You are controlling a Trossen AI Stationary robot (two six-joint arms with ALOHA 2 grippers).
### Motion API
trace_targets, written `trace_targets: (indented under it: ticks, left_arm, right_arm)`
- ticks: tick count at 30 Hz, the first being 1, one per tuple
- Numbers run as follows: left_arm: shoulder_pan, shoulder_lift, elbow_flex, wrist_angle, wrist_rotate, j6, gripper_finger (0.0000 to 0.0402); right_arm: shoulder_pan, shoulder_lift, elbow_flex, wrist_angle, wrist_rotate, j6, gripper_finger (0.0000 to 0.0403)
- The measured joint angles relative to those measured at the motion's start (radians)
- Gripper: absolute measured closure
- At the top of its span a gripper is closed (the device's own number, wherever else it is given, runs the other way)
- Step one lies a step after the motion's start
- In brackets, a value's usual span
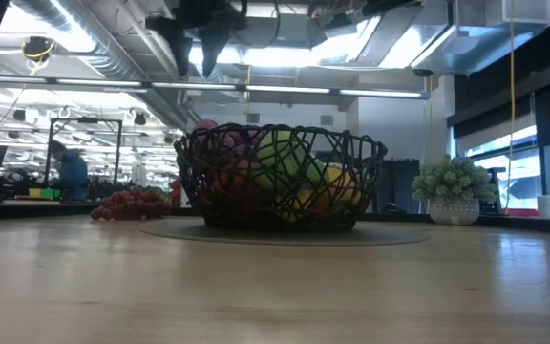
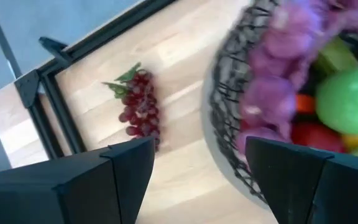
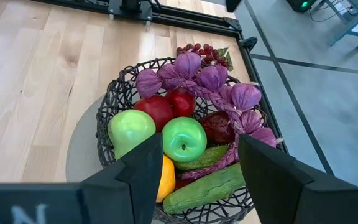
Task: Build produce basket
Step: Put the grapes into the wire basket
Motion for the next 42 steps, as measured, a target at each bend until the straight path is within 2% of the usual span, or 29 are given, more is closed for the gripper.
trace_targets:
  ticks: [8,12,20,31,36,42]
  left_arm:
    - [0.158,-0.001,-0.060,-0.001,0.051,0.050,0.0160]
    - [0.238,-0.001,-0.105,-0.001,0.140,0.097,0.0160]
    - [0.395,-0.001,-0.281,0.008,0.212,0.106,0.0160]
    - [0.543,-0.001,-0.512,0.306,0.358,0.306,0.0160]
    - [0.597,-0.001,-0.606,0.338,0.384,0.339,0.0160]
    - [0.604,-0.001,-0.695,0.413,0.439,0.422,0.0160]
  right_arm:
    - [0.000,0.000,0.000,0.003,0.000,0.000,0.0196]
    - [0.000,0.000,0.000,0.021,0.000,0.000,0.0196]
    - [0.000,0.000,0.000,0.031,-0.009,0.028,0.0196]
    - [0.000,0.000,0.000,0.030,-0.009,-0.051,0.0196]
    - [-0.026,0.000,0.000,0.035,-0.009,-0.046,0.0196]
    - [-0.075,0.000,0.000,0.036,-0.009,-0.026,0.0196]
